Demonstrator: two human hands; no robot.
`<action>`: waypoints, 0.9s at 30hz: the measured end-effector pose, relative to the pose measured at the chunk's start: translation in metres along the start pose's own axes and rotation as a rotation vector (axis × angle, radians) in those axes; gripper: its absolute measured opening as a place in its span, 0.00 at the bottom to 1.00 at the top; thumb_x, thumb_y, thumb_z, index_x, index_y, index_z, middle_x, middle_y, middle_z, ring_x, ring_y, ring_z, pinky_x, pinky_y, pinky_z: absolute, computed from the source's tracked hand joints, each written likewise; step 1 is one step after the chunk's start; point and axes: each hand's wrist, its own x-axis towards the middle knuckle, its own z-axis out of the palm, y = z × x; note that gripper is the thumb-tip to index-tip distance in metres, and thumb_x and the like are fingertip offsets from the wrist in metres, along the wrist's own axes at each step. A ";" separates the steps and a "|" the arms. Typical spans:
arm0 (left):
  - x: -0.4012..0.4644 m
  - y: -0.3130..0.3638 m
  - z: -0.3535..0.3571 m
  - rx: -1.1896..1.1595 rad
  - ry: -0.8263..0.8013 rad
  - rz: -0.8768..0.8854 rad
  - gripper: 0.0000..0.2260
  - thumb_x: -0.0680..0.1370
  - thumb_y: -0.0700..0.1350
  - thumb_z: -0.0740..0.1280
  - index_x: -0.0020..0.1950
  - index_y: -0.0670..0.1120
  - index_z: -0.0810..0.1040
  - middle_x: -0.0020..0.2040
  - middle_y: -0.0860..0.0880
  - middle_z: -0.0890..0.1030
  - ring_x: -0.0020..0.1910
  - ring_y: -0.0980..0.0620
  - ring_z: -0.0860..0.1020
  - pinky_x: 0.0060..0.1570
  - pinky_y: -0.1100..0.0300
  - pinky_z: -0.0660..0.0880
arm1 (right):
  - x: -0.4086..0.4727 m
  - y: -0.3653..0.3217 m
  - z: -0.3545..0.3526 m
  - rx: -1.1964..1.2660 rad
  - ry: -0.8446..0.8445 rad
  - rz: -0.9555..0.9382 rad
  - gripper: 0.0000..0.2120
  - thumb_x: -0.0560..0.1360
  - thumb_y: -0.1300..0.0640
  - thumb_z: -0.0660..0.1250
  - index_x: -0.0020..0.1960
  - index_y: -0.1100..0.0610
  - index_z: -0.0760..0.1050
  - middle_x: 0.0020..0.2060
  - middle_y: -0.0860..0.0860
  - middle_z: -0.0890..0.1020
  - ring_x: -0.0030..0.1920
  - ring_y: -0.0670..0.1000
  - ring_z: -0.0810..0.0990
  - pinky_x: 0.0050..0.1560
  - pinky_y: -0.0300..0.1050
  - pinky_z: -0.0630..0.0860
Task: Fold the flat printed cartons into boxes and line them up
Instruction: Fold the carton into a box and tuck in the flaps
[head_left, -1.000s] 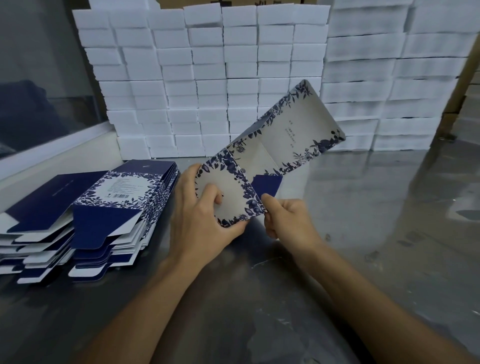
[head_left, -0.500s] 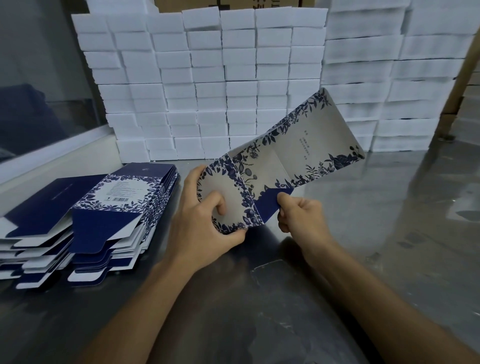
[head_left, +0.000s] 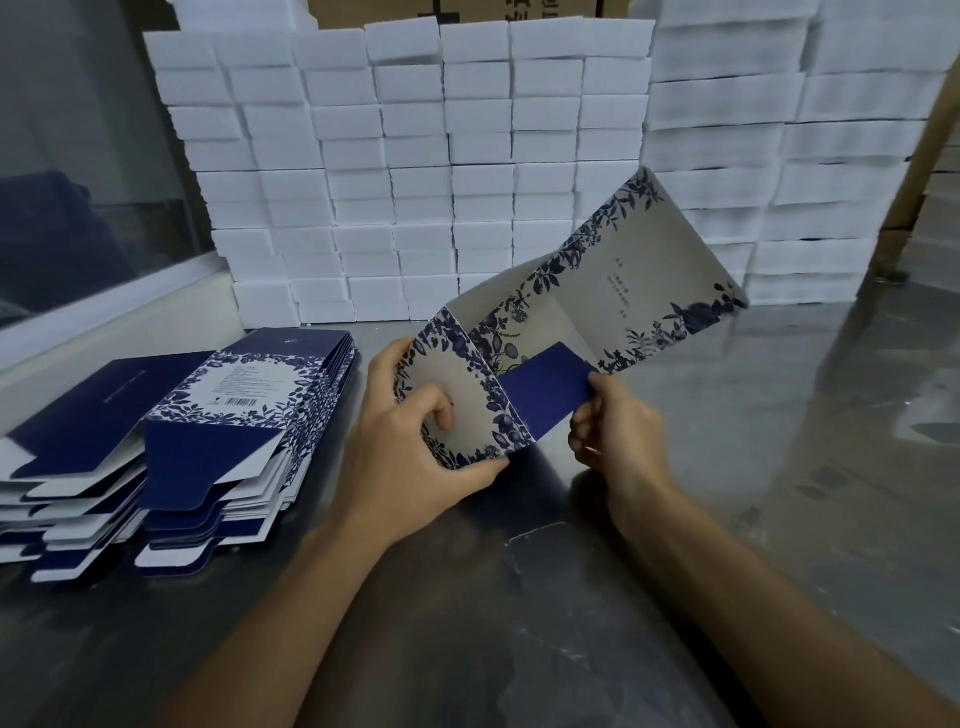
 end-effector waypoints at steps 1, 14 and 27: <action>0.000 0.000 0.000 -0.003 0.000 -0.012 0.25 0.58 0.68 0.74 0.40 0.51 0.70 0.69 0.52 0.66 0.66 0.55 0.69 0.55 0.60 0.72 | 0.000 0.001 0.000 -0.009 -0.007 -0.010 0.23 0.81 0.47 0.62 0.29 0.54 0.73 0.28 0.49 0.78 0.33 0.49 0.77 0.38 0.44 0.72; 0.004 0.008 0.005 -0.572 0.031 -0.363 0.29 0.70 0.66 0.65 0.70 0.57 0.70 0.44 0.51 0.82 0.47 0.52 0.81 0.53 0.53 0.77 | -0.002 0.002 0.008 0.009 -0.187 -0.039 0.43 0.60 0.21 0.66 0.63 0.50 0.78 0.58 0.49 0.84 0.60 0.52 0.82 0.67 0.60 0.74; 0.009 0.002 -0.002 -0.373 0.105 -0.136 0.25 0.76 0.41 0.61 0.71 0.61 0.65 0.59 0.58 0.70 0.54 0.60 0.73 0.51 0.67 0.72 | -0.005 -0.012 0.007 -0.078 -0.133 -0.049 0.37 0.63 0.27 0.61 0.60 0.51 0.80 0.59 0.53 0.82 0.60 0.56 0.81 0.68 0.62 0.72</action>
